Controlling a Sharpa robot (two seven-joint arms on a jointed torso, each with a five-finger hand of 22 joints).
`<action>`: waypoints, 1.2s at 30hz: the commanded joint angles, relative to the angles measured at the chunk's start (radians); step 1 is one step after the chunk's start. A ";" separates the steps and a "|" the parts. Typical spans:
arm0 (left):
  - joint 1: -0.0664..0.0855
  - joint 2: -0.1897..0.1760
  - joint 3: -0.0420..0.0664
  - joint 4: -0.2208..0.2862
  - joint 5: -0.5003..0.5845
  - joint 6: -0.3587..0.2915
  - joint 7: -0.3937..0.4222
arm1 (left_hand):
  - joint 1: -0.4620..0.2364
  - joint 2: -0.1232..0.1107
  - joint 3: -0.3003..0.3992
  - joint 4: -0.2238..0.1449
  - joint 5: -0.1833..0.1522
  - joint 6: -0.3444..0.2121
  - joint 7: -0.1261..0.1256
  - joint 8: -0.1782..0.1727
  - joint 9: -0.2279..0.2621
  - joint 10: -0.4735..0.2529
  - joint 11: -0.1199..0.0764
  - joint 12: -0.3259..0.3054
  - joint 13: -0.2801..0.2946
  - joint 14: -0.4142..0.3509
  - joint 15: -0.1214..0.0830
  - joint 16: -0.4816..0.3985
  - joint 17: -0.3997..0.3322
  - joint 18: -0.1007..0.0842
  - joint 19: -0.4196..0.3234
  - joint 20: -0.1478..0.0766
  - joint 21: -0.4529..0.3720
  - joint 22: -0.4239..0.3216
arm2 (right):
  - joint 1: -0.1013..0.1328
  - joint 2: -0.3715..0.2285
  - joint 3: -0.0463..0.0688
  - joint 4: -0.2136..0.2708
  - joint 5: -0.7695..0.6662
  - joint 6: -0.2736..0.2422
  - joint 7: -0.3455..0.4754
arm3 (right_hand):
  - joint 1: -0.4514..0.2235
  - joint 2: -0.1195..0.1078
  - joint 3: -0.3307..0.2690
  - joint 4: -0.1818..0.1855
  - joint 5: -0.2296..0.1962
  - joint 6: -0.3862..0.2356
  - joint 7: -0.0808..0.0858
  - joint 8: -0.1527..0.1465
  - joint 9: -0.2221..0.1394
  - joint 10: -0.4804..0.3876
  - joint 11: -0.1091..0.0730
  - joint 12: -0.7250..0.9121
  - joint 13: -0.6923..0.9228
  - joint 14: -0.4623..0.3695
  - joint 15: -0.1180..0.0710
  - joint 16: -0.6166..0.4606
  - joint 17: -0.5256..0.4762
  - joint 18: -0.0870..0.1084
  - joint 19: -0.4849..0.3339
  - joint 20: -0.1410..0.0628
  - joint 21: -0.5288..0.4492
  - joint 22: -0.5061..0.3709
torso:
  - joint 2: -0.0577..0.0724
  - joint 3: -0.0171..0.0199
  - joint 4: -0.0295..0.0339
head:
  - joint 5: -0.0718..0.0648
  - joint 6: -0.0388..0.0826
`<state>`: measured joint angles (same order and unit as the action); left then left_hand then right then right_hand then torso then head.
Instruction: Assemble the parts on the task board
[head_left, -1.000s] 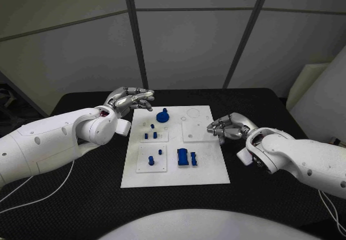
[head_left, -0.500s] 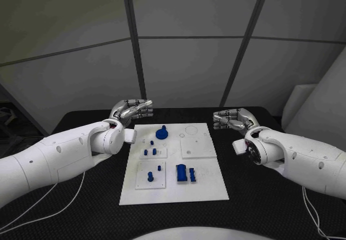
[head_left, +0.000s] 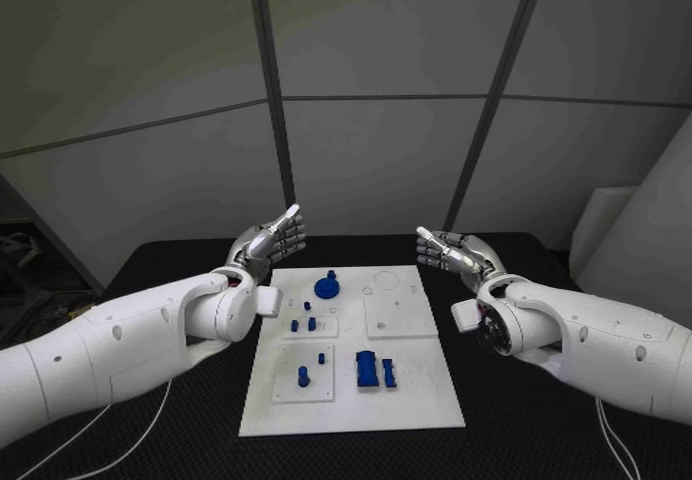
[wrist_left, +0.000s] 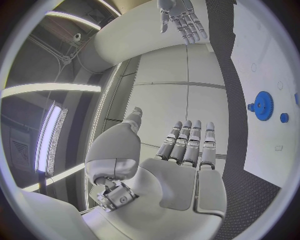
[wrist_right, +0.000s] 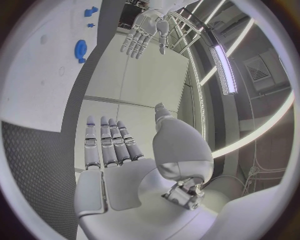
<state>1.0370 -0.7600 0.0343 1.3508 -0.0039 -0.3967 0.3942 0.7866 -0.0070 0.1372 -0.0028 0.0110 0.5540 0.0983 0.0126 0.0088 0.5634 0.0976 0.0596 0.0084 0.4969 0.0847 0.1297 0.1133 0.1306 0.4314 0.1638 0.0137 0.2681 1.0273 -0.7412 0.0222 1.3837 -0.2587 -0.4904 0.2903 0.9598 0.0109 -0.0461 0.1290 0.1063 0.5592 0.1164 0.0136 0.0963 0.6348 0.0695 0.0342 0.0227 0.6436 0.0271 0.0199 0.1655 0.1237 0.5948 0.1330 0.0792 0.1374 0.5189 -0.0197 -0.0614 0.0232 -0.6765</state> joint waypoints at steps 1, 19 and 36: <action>0.005 -0.006 -0.008 0.063 0.001 -0.163 0.062 | -0.259 0.007 -0.045 0.003 -0.011 -0.182 -0.098 -0.013 -0.009 -0.185 -0.098 -0.060 -0.008 -0.164 -0.085 -0.043 -0.037 -0.039 -0.142 -0.054 -0.014 -0.088 | 0.009 -0.013 -0.007 0.071 0.145 -0.157 0.133 | -0.314 -0.011 0.046 -0.043 -0.035 -0.183 -0.038 -0.014 -0.096 -0.207 -0.070 -0.034 -0.023 -0.211 -0.027 -0.020 -0.054 -0.037 -0.195 -0.043 -0.079 -0.045 | 0.016 0.0127 0.0396 | -0.013 0.043; 0.013 -0.020 -0.034 0.219 0.004 -0.373 0.126 | -0.534 0.007 -0.137 0.003 -0.011 -0.376 -0.098 -0.013 -0.009 -0.383 -0.098 -0.060 -0.008 -0.338 -0.085 -0.130 -0.113 -0.040 -0.294 -0.164 -0.014 -0.182 | 0.023 -0.039 -0.022 0.186 0.259 -0.280 0.230 | -0.650 -0.011 0.046 -0.129 -0.106 -0.379 -0.116 -0.014 -0.096 -0.429 -0.070 -0.034 -0.023 -0.436 -0.027 -0.020 -0.165 -0.124 -0.403 -0.133 -0.079 -0.137 | 0.025 0.0197 0.0614 | -0.023 0.076; 0.013 -0.020 -0.034 0.219 0.004 -0.373 0.126 | -0.662 0.007 -0.137 0.003 -0.011 -0.467 -0.098 -0.013 -0.009 -0.473 -0.098 -0.060 -0.008 -0.415 -0.085 -0.130 -0.113 -0.039 -0.360 -0.164 -0.014 -0.268 | 0.023 -0.039 -0.022 0.186 0.259 -0.280 0.230 | -0.808 -0.011 0.046 -0.129 -0.106 -0.469 -0.116 -0.014 -0.096 -0.533 -0.070 -0.034 -0.023 -0.542 -0.027 -0.020 -0.165 -0.124 -0.500 -0.133 -0.079 -0.137 | 0.025 0.0197 0.0614 | -0.023 0.076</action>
<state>1.0477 -0.7797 -0.0007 1.5682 0.0040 -0.7628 0.4982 0.1687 0.0008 0.0056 -0.0002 0.0033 0.1199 -0.0016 0.0047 0.0012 0.1214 0.0004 0.0059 0.0016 0.1083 0.0003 0.0059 0.0016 0.1301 0.0977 0.0001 0.0060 0.0125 1.0478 -0.7798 -0.0004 1.5680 -0.0015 -0.7624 0.5034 0.2078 0.0000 0.0003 0.0072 0.0050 0.1231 0.0000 0.0039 0.0016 0.1386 0.0012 0.0034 0.0015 0.1391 -0.0001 0.0046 0.0024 0.0066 0.1306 -0.0002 0.0066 0.0024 0.5442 0.0000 0.0000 -0.0001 -0.6001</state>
